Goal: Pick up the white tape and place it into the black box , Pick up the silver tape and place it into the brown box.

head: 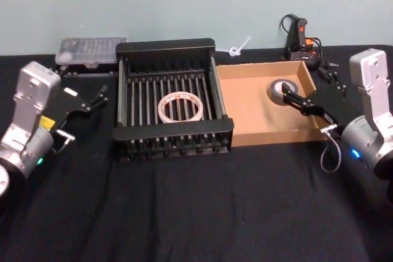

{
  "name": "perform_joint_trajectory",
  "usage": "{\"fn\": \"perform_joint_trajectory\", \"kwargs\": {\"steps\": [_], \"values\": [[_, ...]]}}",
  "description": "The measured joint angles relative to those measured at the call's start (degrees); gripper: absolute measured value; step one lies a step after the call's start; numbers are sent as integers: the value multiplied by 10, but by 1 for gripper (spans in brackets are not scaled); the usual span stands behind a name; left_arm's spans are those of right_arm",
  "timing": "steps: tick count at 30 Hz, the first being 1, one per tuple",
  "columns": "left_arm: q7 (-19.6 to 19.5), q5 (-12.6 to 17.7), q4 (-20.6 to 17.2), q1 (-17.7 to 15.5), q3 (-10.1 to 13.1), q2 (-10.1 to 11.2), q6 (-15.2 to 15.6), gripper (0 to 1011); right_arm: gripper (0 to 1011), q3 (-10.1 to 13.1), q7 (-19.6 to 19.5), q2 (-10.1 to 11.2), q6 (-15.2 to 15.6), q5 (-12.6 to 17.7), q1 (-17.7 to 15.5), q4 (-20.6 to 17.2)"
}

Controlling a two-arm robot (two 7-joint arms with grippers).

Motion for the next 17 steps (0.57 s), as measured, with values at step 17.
{"fn": "perform_joint_trajectory", "kwargs": {"steps": [17], "values": [[0,0,0,0,0,0,0,1001,1002,0,0,0,0,0,0,0]]}}
